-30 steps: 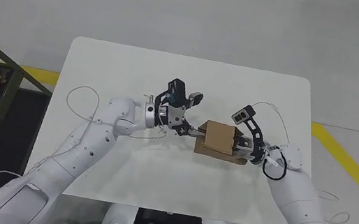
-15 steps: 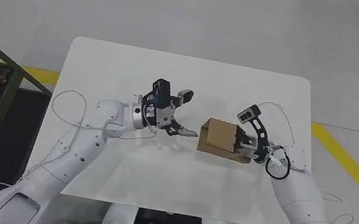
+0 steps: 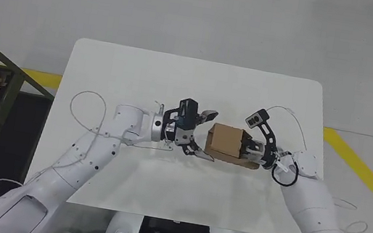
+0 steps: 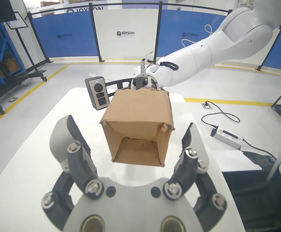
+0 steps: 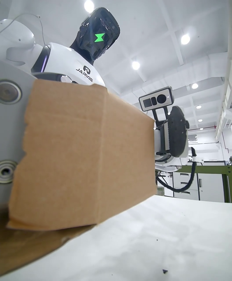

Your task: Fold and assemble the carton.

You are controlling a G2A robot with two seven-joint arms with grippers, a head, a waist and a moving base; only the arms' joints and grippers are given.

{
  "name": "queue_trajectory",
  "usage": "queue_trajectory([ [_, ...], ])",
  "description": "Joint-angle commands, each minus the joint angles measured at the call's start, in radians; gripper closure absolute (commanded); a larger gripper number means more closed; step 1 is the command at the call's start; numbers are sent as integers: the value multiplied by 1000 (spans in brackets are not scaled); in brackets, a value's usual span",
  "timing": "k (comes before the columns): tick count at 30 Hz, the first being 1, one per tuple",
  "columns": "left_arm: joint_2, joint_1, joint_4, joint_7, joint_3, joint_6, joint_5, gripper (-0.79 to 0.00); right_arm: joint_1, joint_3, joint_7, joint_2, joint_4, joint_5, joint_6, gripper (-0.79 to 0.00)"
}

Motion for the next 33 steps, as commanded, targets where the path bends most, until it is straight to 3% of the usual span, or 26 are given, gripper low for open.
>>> queue_trajectory([
  [1, -6, -14, 11, -20, 17, -7, -18, -785, -2, 0, -6, 0, -3, -9, -5, 0],
  [15, -21, -44, 43, -120, 52, -16, -126, -785, -13, 1, -36, 2, -16, -36, -20, 0],
  [16, -21, -45, 43, -125, 54, -18, -131, -748, -13, 1, -38, 2, -17, -39, -22, 0],
  [20, -23, -47, 42, -139, 57, -24, -147, -471, -15, 0, -45, 3, -20, -47, -23, 0],
  [21, -23, -48, 44, -142, 57, -26, -152, -443, -15, 0, -46, 3, -20, -48, -23, 0],
  [33, -26, -47, 47, -168, 57, -18, -179, -369, -12, 1, -60, 4, -16, -58, -27, 0],
])
